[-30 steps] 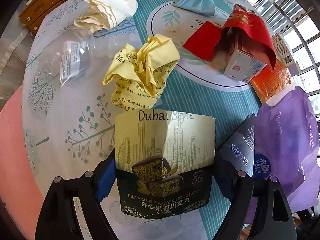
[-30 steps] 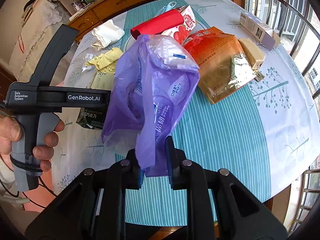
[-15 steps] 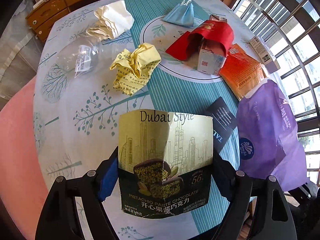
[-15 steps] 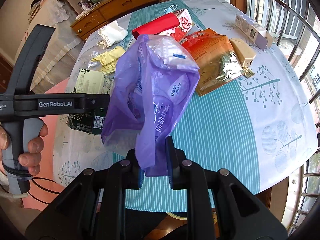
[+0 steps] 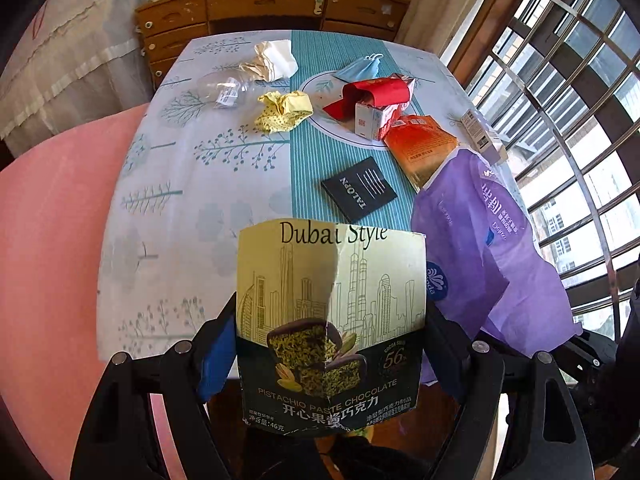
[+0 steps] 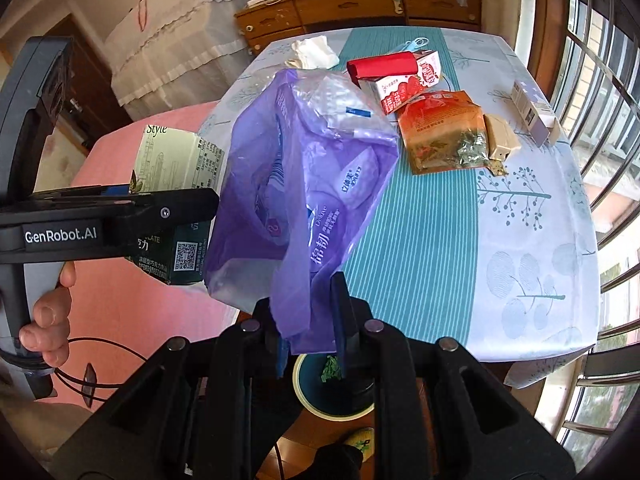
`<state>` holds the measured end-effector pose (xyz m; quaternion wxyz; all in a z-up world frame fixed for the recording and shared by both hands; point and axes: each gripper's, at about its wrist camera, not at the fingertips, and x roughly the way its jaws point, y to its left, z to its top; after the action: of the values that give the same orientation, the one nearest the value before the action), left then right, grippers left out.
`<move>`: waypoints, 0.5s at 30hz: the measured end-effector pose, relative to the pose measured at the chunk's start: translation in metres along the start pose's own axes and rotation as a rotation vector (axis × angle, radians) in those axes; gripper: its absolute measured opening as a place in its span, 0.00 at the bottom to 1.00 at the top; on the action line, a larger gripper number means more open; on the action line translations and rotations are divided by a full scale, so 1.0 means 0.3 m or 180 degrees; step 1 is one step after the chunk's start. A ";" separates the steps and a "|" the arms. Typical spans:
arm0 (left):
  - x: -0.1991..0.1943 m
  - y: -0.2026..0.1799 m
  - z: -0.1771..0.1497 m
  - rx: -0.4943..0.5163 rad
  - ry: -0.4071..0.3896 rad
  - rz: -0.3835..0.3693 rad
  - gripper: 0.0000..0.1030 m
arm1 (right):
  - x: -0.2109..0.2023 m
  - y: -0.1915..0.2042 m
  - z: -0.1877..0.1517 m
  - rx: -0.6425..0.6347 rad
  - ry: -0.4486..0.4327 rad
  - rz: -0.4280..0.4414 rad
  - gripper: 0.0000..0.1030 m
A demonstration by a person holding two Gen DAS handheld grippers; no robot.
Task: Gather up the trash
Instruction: 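Carry the purple bag and Dubai Style box in both tools over the bin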
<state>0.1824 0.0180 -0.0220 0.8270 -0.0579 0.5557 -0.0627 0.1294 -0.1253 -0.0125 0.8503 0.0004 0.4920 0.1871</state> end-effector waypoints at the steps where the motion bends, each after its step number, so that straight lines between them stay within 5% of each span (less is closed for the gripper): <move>1: -0.010 -0.016 -0.045 -0.0030 -0.0017 0.0009 0.80 | -0.020 -0.002 -0.031 -0.0055 0.0008 0.0021 0.15; 6: -0.064 -0.106 -0.264 -0.0103 -0.0089 0.0074 0.80 | -0.081 -0.016 -0.196 -0.0237 0.0142 0.0075 0.15; 15: -0.046 -0.188 -0.548 -0.0044 0.0140 0.0085 0.78 | -0.087 -0.043 -0.461 -0.0213 0.0487 0.0187 0.15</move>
<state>0.0228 -0.0397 -0.0618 0.8150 -0.0548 0.5748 -0.0491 0.0062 -0.1709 -0.0644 0.8039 -0.0279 0.5487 0.2277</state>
